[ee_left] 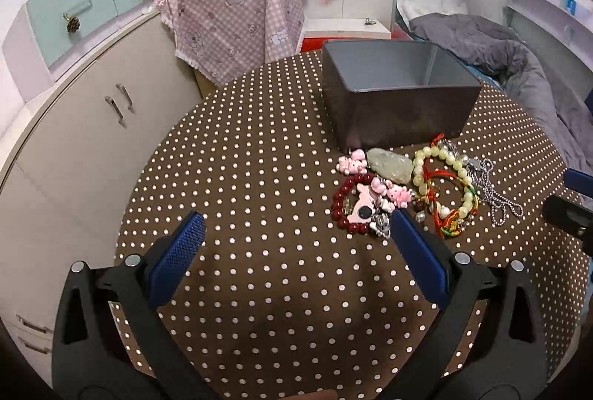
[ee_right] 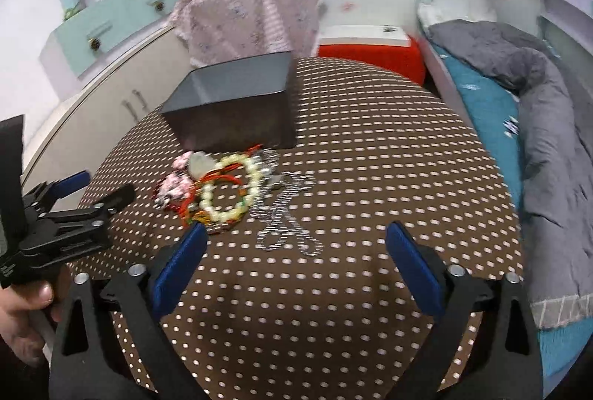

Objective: Organize jewelry
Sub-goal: 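Grasp the silver chain necklace with the right tool while the left tool grasps the red string bracelet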

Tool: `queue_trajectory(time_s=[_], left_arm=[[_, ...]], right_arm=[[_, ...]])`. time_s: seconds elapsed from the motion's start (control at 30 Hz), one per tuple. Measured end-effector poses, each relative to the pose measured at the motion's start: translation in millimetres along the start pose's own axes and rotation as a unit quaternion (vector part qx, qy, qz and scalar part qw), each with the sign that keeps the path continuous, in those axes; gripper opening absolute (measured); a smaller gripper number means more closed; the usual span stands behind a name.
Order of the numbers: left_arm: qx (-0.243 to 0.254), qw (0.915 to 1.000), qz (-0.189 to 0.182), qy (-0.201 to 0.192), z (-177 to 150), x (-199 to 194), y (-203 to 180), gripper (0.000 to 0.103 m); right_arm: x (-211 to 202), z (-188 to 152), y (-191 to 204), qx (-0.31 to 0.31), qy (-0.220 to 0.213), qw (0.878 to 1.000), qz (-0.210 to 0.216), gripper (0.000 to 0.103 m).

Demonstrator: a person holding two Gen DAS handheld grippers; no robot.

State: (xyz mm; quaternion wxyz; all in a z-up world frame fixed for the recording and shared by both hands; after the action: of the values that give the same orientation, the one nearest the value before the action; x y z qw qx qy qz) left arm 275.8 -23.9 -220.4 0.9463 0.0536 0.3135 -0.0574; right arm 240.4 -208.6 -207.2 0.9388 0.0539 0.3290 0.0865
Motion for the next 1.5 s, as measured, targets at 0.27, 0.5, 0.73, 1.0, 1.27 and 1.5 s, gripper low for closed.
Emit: queue_trajectory(time_s=[0.27, 0.5, 0.73, 1.0, 1.27, 1.5], left_arm=[[-0.010, 0.9999, 0.003, 0.005, -5, 2, 3, 0.098], [-0.001, 0.9998, -0.019, -0.007, 3, -6, -13, 0.098], [0.024, 0.9987, -0.044, -0.008, 15, 1, -44, 0.098], [0.034, 0.9969, -0.065, 0.028, 7, 23, -67, 0.077], [0.031, 0.9933, -0.105, 0.038, 1, 27, -78, 0.012], [0.017, 0.9902, -0.139, 0.004, 17, 2, -66, 0.009]], right_arm=[[35, 2, -4, -0.034, 0.030, 0.999, 0.001, 0.045], [61, -6, 7, -0.097, 0.045, 0.994, 0.001, 0.026], [45, -8, -17, -0.061, 0.038, 0.997, 0.005, 0.006], [35, -12, -30, -0.043, 0.033, 0.998, 0.017, 0.006], [40, -10, -26, -0.038, 0.031, 0.999, 0.023, 0.006], [23, 6, -27, -0.028, 0.006, 0.999, 0.042, 0.006]])
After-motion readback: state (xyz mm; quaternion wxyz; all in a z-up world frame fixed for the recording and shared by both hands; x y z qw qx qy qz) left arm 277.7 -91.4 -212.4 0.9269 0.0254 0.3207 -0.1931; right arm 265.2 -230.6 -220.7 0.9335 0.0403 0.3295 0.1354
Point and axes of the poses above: each gripper's, at about its wrist camera, not at the fingertips, and x roughly the way its jaws point, y to its left, z to its top, the point moved 5 cm from there along x, roughly the way its jaws point, and after that the axes turned 11 degrees about -y, right-handed, at the moved point
